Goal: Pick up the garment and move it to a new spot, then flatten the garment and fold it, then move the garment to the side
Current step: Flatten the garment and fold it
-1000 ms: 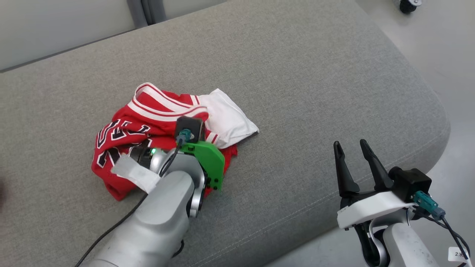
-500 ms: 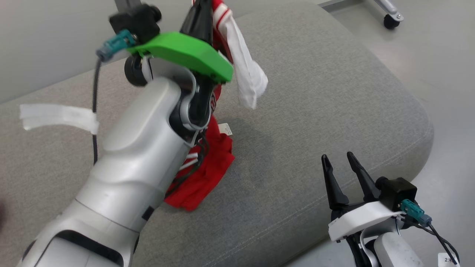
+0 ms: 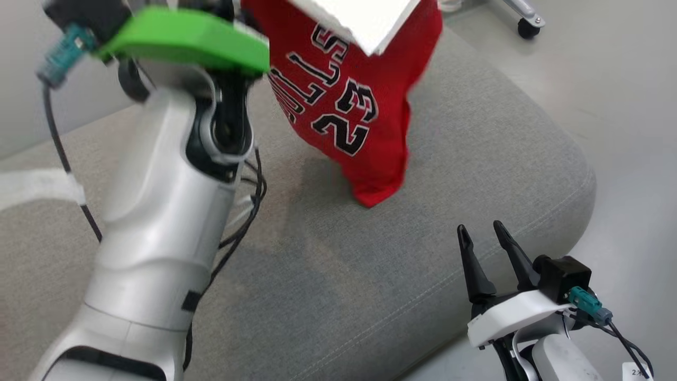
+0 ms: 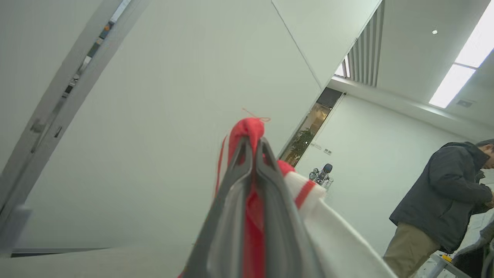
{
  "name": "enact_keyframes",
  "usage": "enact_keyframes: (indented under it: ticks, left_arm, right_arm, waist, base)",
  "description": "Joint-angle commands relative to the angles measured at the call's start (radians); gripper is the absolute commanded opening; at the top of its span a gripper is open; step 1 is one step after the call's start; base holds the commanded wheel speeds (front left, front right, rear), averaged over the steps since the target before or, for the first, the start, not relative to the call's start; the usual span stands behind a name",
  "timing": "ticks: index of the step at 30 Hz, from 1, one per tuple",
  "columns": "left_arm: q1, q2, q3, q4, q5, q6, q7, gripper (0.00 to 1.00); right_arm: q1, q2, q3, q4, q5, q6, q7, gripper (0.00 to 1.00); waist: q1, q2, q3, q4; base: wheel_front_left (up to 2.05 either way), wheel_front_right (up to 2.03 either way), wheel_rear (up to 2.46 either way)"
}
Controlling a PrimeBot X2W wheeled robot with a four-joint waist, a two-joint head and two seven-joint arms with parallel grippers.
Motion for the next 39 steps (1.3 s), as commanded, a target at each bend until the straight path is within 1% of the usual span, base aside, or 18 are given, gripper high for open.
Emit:
enact_keyframes:
  ticks: [1, 2, 5, 8, 10, 15, 17, 19, 22, 25, 26, 27, 28, 29, 31, 33, 37, 39]
  left_arm:
    - [0.073, 0.009, 0.008, 0.047, 0.020, -0.006, -0.001, 0.00]
    - [0.073, 0.009, 0.008, 0.047, 0.020, -0.006, -0.001, 0.00]
    - [0.199, 0.008, 0.011, 0.123, 0.040, -0.032, -0.001, 0.00]
    - [0.286, 0.008, 0.059, 0.167, 0.082, -0.050, -0.001, 0.00]
    - [0.347, 0.008, 0.107, 0.187, 0.130, -0.061, -0.001, 0.00]
    - [0.460, 0.009, 0.241, 0.178, 0.256, -0.093, -0.001, 0.00]
    - [0.495, 0.018, 0.292, 0.156, 0.305, -0.103, -0.001, 0.00]
    - [0.531, 0.025, 0.336, 0.139, 0.349, -0.104, -0.001, 0.00]
    - [0.557, 0.040, 0.379, 0.127, 0.416, -0.108, -0.001, 0.00]
    - [0.576, 0.052, 0.397, 0.149, 0.468, -0.115, -0.001, 0.00]
    - [0.580, 0.052, 0.398, 0.171, 0.477, -0.114, -0.001, 0.05]
    - [0.580, 0.054, 0.397, 0.194, 0.483, -0.116, -0.001, 0.36]
    - [0.574, 0.060, 0.398, 0.215, 0.492, -0.111, -0.001, 0.86]
    - [0.566, 0.068, 0.396, 0.232, 0.506, -0.105, -0.001, 1.00]
    - [0.555, 0.076, 0.396, 0.245, 0.538, -0.097, -0.001, 1.00]
    - [0.560, 0.078, 0.401, 0.225, 0.570, -0.091, -0.001, 1.00]
    - [0.618, 0.081, 0.426, 0.116, 0.644, -0.082, -0.001, 1.00]
    - [0.660, 0.073, 0.446, 0.062, 0.667, -0.076, -0.001, 1.00]
  right_arm:
    - [0.002, 0.001, 0.004, -0.004, -0.001, 0.000, -0.004, 1.00]
    - [0.002, 0.001, 0.004, -0.004, -0.001, 0.000, -0.004, 1.00]
    - [-0.001, -0.001, -0.011, -0.012, 0.002, 0.000, -0.004, 1.00]
    - [-0.006, 0.000, -0.019, -0.021, -0.005, 0.000, -0.004, 1.00]
    - [-0.012, -0.001, -0.027, -0.027, -0.009, 0.000, -0.004, 1.00]
    - [-0.010, 0.000, -0.034, -0.033, -0.015, 0.000, -0.004, 1.00]
    - [-0.006, 0.000, -0.038, -0.030, -0.019, 0.000, -0.004, 1.00]
    - [-0.001, 0.000, -0.036, -0.029, -0.023, 0.000, -0.004, 1.00]
    - [0.006, 0.000, -0.035, -0.031, -0.031, 0.000, -0.004, 1.00]
    - [-0.001, -0.001, -0.031, -0.026, -0.039, 0.000, -0.004, 1.00]
    - [-0.003, -0.001, -0.031, -0.025, -0.040, 0.000, -0.004, 1.00]
    - [-0.003, -0.001, -0.029, -0.024, -0.040, 0.000, -0.004, 1.00]
    - [-0.001, -0.001, -0.027, -0.024, -0.041, 0.000, -0.004, 1.00]
    - [0.001, 0.000, -0.024, -0.023, -0.044, 0.000, -0.004, 1.00]
    - [0.009, -0.001, -0.022, -0.022, -0.046, 0.000, -0.004, 1.00]
    - [0.014, -0.001, -0.021, -0.020, -0.048, 0.000, -0.004, 1.00]
    - [0.025, 0.000, -0.020, -0.023, -0.052, 0.000, -0.004, 1.00]
    - [0.030, -0.001, -0.018, -0.023, -0.056, 0.000, -0.004, 1.00]
  waist:
    - [0.0000, -0.0001, 0.014, 0.035]
    - [0.0000, -0.0001, 0.014, 0.035]
    - [0.0000, -0.0001, 0.034, 0.068]
    - [0.0000, -0.0001, 0.059, 0.102]
    - [0.0000, -0.0001, 0.075, 0.121]
    - [0.0000, -0.0001, 0.102, 0.170]
    - [0.0000, -0.0001, 0.103, 0.187]
    - [0.0000, -0.0001, 0.099, 0.204]
    - [0.0000, -0.0001, 0.091, 0.230]
    - [0.0000, -0.0001, 0.083, 0.247]
    - [0.0000, -0.0001, 0.079, 0.252]
    - [0.0000, -0.0001, 0.075, 0.258]
    - [0.0000, -0.0001, 0.070, 0.263]
    - [0.0000, -0.0001, 0.066, 0.267]
    - [0.0000, -0.0001, 0.056, 0.275]
    - [0.0000, -0.0001, 0.045, 0.284]
    - [0.0000, -0.0001, 0.017, 0.300]
    - [0.0000, -0.0001, 0.001, 0.306]
  base:
    - [0.00, 0.00, 0.00]
    - [0.00, 0.00, 0.00]
    - [0.00, 0.00, 0.00]
    - [0.00, 0.00, 0.00]
    - [0.00, 0.00, 0.00]
    - [0.00, 0.00, 0.00]
    - [0.00, 0.00, 0.00]
    - [0.00, 0.00, 0.00]
    - [0.00, 0.00, 0.00]
    - [0.00, 0.00, 0.00]
    - [0.00, 0.00, 0.00]
    - [0.00, 0.00, 0.00]
    - [0.00, 0.00, 0.00]
    - [0.00, 0.00, 0.00]
    - [0.00, 0.00, 0.00]
    - [0.00, 0.00, 0.00]
    - [0.00, 0.00, 0.00]
    - [0.00, 0.00, 0.00]
